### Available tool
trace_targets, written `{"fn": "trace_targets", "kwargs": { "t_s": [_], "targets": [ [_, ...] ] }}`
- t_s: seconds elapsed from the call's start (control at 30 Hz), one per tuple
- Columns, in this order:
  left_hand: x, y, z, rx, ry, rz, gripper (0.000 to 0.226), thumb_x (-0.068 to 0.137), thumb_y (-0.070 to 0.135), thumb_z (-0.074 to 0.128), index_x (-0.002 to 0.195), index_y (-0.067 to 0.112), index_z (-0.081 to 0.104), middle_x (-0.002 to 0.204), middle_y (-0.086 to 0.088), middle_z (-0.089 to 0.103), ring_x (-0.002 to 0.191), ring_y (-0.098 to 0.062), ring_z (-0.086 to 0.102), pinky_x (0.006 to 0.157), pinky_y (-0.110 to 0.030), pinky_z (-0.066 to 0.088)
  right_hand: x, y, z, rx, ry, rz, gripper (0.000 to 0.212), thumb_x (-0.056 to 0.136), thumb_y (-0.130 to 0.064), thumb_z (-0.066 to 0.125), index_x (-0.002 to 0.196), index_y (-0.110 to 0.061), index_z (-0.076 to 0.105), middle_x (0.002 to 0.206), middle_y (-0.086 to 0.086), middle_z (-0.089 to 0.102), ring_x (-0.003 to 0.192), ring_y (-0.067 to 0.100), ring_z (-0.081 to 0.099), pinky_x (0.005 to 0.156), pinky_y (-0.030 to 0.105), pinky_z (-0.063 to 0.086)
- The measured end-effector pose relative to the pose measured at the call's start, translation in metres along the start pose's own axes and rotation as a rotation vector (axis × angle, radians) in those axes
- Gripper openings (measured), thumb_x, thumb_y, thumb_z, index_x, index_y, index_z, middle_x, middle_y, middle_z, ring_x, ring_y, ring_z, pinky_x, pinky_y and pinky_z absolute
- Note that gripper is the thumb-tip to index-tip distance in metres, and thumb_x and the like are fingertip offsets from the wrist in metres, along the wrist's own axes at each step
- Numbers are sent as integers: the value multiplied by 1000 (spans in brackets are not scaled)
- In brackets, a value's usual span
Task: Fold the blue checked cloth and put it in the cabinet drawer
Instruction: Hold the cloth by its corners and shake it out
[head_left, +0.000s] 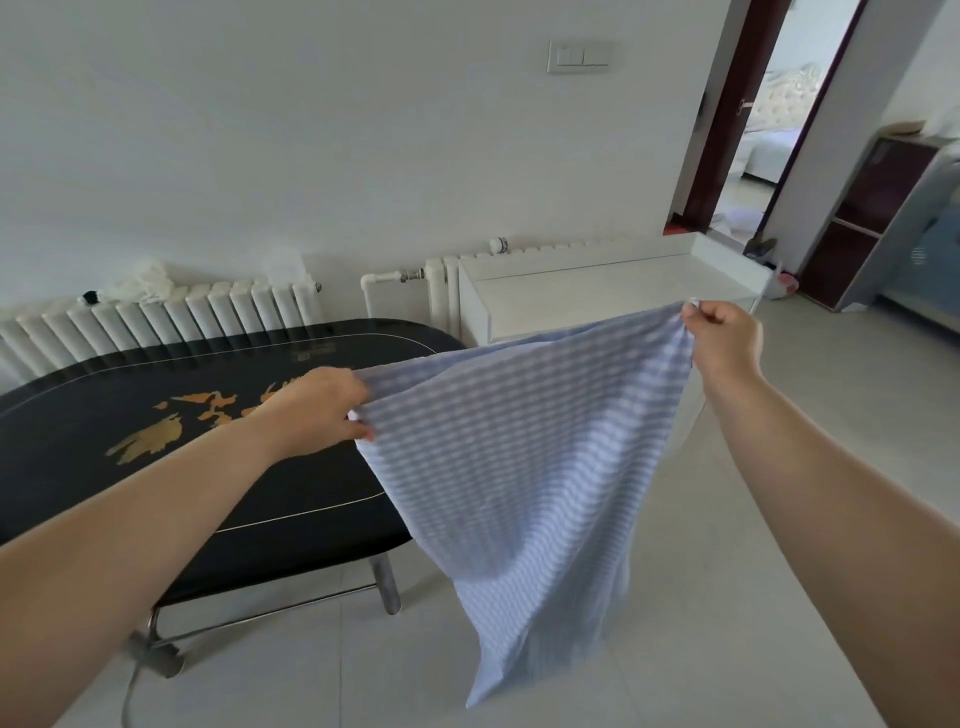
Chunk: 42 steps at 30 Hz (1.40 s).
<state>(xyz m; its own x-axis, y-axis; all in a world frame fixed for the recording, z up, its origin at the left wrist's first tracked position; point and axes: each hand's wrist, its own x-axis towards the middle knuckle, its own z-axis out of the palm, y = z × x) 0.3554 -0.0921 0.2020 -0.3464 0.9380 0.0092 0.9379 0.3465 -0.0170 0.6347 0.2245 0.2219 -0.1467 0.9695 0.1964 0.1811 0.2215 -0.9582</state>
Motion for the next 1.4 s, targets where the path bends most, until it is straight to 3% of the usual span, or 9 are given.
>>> {"fn": "trace_targets", "kwargs": {
  "t_s": [0.13, 0.3, 0.43, 0.63, 0.83, 0.97, 1.13, 1.23, 1.4],
  "targets": [
    [2, 12, -28, 21, 19, 53, 29, 81, 45, 67, 75, 23, 49, 81, 6, 51, 80, -12, 47, 63, -21, 32, 7, 4, -13, 14, 40, 44, 24, 92, -21, 60, 106, -2, 66, 91, 4, 58, 87, 15, 50, 80, 26, 41],
    [9, 21, -51, 321, -97, 119, 25, 95, 43, 49, 85, 22, 60, 88, 7, 60, 92, -15, 53, 84, -31, 42, 8, 14, -27, 27, 53, 100, 21, 90, -23, 62, 100, -5, 68, 67, -3, 52, 73, 17, 48, 73, 30, 44],
    [12, 26, -63, 283, -81, 108, 30, 82, 49, 64, 63, 31, 50, 85, 8, 49, 91, -13, 48, 77, -28, 40, 7, 19, -35, 28, 66, 96, 21, 90, -22, 62, 100, -5, 68, 73, 1, 54, 73, 19, 49, 72, 29, 42],
    [13, 47, -75, 200, -15, 128, 32, 73, 57, 70, 78, 29, 55, 90, 8, 49, 87, -11, 44, 73, -26, 35, 12, 29, -56, 67, 100, 134, 11, 89, -21, 63, 93, -11, 65, 70, -2, 54, 66, 13, 48, 63, 24, 43],
    [18, 30, -73, 217, 172, 85, 27, 92, 45, 54, 72, 27, 57, 73, 7, 58, 75, -14, 53, 73, -29, 30, 17, 43, -72, 116, -15, 132, 9, 86, -22, 68, 78, -18, 69, 71, -1, 60, 75, 19, 55, 86, 40, 52],
    [18, 31, -66, 324, 294, 6, 26, 100, 30, 41, 82, 19, 56, 75, 3, 63, 73, -22, 60, 69, -29, 27, 11, 30, -83, 150, -94, 94, 14, 87, -17, 67, 74, -22, 65, 80, 6, 63, 80, 21, 58, 84, 37, 54],
    [31, 67, -53, 185, 282, -30, 33, 100, 39, 35, 129, 25, 32, 85, 0, 67, 73, -24, 63, 65, -36, 50, 20, 17, -110, 58, 127, -26, 14, 90, -18, 62, 93, -6, 68, 82, 6, 59, 72, 14, 52, 68, 20, 46],
    [44, 60, -49, 485, 352, 51, 25, 97, 24, 42, 120, 21, 51, 90, -2, 67, 81, -23, 62, 72, -35, 48, 19, 8, -114, -106, 90, -167, 14, 94, -18, 55, 85, -9, 61, 75, 7, 52, 75, 18, 46, 62, 25, 34],
    [54, 47, -97, 514, 444, -256, 20, 89, 8, 48, 103, 13, 61, 92, -11, 68, 94, -32, 56, 82, -39, 41, 9, 2, -95, -121, -68, -150, 23, 96, -22, 50, 86, -3, 59, 76, 5, 54, 68, 17, 51, 66, 32, 46]
  ]
}}
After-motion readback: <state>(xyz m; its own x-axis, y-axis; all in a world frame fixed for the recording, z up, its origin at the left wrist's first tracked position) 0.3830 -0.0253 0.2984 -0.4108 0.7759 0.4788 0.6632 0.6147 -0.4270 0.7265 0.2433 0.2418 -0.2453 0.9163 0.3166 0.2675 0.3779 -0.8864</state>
